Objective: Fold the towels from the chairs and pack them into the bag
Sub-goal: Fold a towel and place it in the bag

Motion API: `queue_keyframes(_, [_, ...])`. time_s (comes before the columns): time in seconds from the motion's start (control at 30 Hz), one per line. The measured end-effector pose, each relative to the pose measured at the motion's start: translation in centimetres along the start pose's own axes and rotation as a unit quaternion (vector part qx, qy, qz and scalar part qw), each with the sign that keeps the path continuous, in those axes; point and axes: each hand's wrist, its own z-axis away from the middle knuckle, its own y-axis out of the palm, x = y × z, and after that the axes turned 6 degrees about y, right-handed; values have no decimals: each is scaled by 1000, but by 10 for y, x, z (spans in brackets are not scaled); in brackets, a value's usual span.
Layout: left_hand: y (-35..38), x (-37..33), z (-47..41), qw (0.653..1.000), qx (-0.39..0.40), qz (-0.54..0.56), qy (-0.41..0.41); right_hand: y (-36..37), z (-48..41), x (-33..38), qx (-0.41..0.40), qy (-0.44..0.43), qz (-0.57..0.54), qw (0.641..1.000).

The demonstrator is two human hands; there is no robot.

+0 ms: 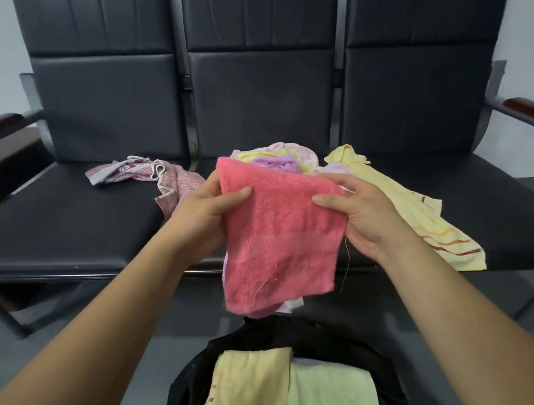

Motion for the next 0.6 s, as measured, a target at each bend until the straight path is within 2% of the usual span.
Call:
queue_keyframes(0.13, [-11,9,-4,986,-3,-164,19,1,1,-2,-77,-72,73,992])
queue_keyframes(0.23, [-10,14,-4,985,-26,-172,9,3,5,-4,-90,-96,81,988])
queue_keyframes(0.37, [-5,17,0,990,3,-142,-8,1,11,-4,-103,-78,21,991])
queue_keyframes(0.43, [-3,20,4,981,19,-195,0,-4,15,-3,-103,-53,-3,993])
queue_keyframes(0.5, [-1,23,6,965,-1,-261,22,-9,23,-1,-69,-25,-8,997])
queue_keyframes(0.53, [0,25,8,959,-18,-280,31,-11,28,0,-50,-19,34,998])
queue_keyframes(0.57, [-1,27,9,958,-27,-285,35,-12,34,2,-40,-30,129,990])
queue_keyframes(0.6, [1,28,11,958,-36,-283,36,-13,40,4,-41,-53,258,964])
